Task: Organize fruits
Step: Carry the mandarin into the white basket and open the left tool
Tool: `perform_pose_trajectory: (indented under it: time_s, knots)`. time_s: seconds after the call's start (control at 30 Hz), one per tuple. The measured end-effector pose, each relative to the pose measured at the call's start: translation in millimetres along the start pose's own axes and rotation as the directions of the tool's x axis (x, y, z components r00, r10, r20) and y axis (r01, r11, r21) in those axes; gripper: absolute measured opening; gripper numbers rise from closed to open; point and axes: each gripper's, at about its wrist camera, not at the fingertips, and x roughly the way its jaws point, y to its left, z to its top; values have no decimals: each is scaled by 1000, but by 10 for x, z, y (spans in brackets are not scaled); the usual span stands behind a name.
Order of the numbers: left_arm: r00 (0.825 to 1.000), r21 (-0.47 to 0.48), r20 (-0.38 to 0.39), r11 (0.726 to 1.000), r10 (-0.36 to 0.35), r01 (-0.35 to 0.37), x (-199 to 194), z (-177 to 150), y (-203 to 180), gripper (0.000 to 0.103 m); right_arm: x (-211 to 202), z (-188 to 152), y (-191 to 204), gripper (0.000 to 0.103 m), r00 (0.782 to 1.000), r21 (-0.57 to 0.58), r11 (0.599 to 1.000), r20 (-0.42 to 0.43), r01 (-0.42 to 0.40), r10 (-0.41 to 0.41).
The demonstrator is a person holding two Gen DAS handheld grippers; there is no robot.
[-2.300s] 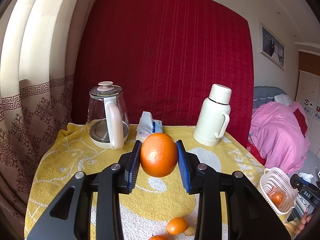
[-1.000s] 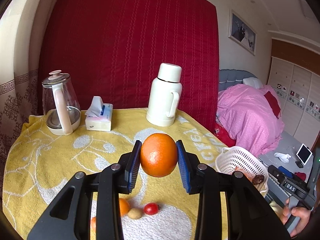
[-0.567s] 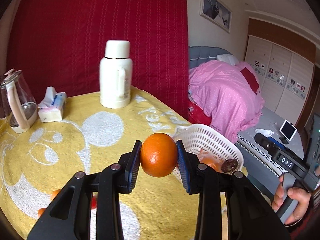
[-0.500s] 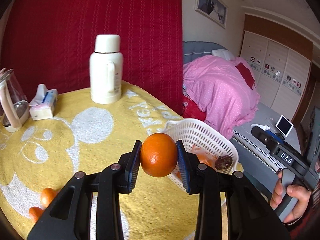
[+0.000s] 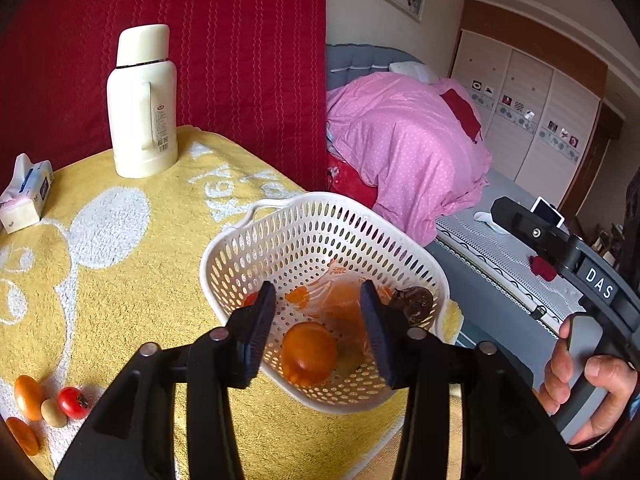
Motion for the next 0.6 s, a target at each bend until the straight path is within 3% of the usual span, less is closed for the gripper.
perform_pose_trajectory:
  time_s: [0.07,0.23,0.4,0.53,0.6]
  knots:
    - [1000,-8,21,1000,4,-4,-43,18,13,81,-6,-4,11,89,1000,-3,1000,0,-2,2]
    - [997,-60,72,998,37,-32,-188,64,130,98,-21,-14,34,92,1000,-3,1000,2,-12,12]
    - [981,-114,136,986,140,-125,-382,99,283,98,-57,-23,89,93,1000,-10,1000,11,-24,25]
    - [942,-98,213,965,258,-242,-581,105,301,98,-99,-32,141,93,999,-22,999,24,-26,27]
    - [932,-90,233,960,279,-265,-654,98,323,98,-119,-41,180,94,999,-35,999,31,-26,27]
